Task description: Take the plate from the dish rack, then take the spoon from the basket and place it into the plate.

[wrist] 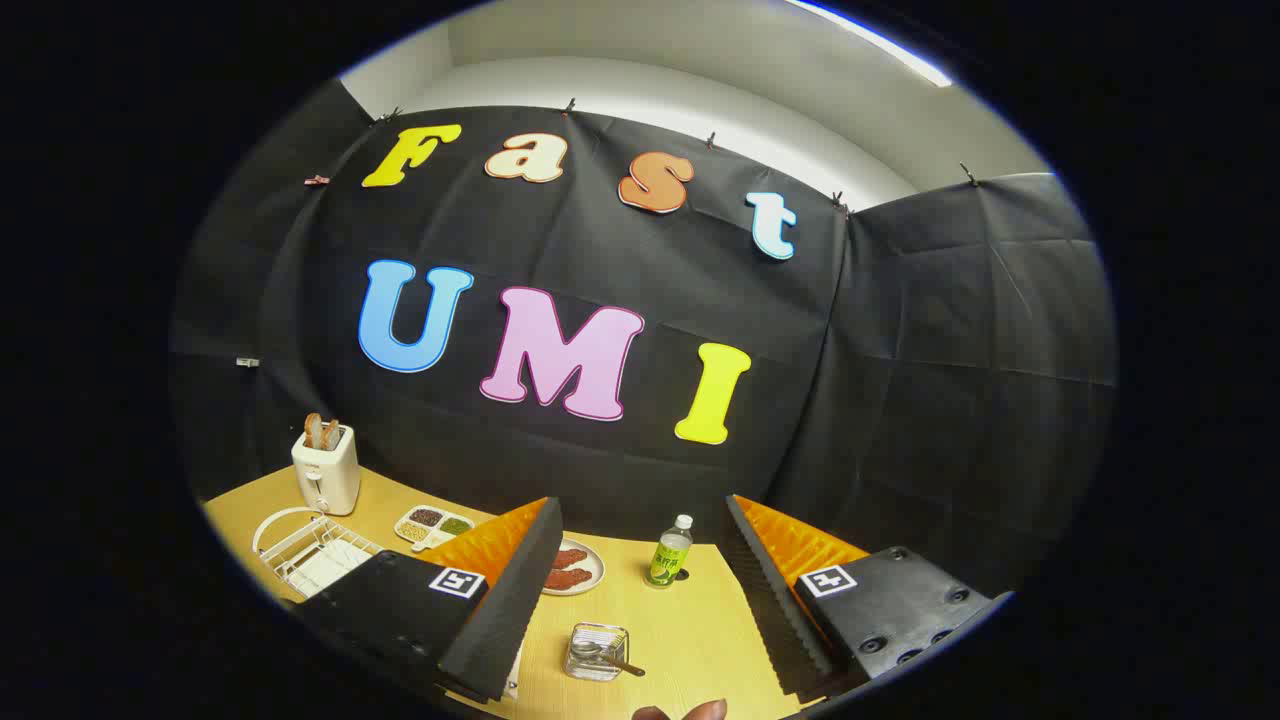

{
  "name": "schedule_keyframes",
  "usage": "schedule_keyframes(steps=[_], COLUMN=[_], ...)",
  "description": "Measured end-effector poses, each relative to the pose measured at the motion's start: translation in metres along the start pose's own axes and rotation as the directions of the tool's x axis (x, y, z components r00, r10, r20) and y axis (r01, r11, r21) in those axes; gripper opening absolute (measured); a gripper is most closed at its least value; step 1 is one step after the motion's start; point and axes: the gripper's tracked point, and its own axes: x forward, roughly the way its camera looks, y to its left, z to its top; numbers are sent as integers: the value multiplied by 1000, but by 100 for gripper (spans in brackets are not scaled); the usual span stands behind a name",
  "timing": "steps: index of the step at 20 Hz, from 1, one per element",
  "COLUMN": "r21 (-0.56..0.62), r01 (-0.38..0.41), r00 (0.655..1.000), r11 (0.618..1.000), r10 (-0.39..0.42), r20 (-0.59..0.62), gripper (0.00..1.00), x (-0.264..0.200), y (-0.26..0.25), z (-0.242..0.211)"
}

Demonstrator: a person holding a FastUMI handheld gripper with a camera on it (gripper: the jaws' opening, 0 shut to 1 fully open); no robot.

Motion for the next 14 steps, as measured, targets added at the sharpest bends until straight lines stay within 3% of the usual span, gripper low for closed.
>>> schedule_keyframes(steps=[14], r21=[17], r01=[1], r00=[1000], r11=[1000], r10=[-1], r20=[-16], gripper=[98], x=[3], y=[15], z=[-9])
